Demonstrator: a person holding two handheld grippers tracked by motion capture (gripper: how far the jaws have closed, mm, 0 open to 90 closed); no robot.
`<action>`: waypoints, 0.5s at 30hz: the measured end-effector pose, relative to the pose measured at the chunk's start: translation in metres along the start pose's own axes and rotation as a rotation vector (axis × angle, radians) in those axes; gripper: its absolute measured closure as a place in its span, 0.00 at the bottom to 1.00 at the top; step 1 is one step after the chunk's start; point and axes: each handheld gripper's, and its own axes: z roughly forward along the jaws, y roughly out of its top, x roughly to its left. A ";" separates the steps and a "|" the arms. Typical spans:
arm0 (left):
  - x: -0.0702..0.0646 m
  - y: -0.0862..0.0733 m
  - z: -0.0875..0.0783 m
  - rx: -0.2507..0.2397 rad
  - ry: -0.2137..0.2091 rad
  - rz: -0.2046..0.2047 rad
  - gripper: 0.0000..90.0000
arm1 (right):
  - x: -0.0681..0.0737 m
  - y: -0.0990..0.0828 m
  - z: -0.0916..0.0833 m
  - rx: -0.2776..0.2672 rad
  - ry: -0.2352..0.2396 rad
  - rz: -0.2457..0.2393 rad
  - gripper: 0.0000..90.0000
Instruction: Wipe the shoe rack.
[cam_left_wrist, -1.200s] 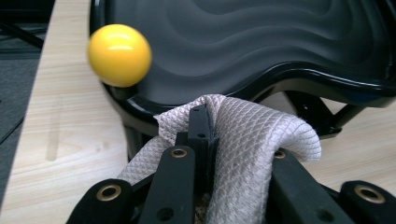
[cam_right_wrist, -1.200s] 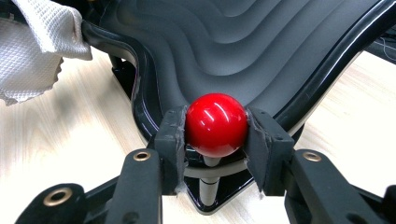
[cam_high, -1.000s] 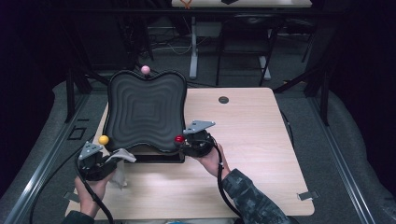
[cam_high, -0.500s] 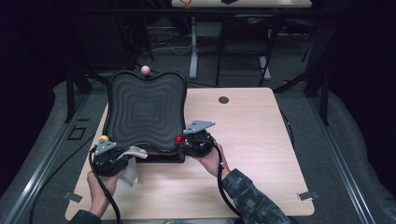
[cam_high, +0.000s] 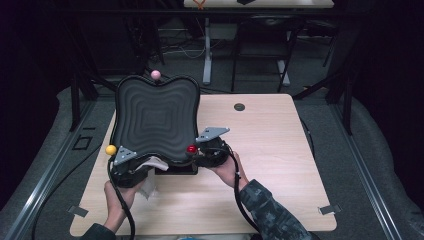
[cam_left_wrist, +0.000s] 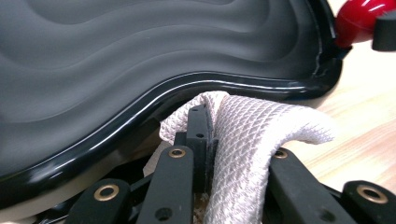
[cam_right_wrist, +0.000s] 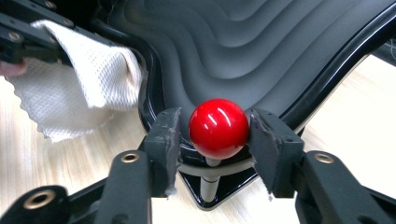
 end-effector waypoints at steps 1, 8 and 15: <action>-0.001 0.000 0.001 -0.002 -0.001 0.002 0.89 | 0.000 0.000 0.000 -0.004 -0.005 0.000 0.65; -0.011 0.003 0.006 0.002 -0.027 0.018 0.89 | -0.001 0.000 -0.001 0.006 -0.010 -0.008 0.66; -0.021 0.005 0.010 -0.002 -0.049 0.027 0.89 | -0.002 -0.001 0.002 0.006 -0.001 -0.001 0.66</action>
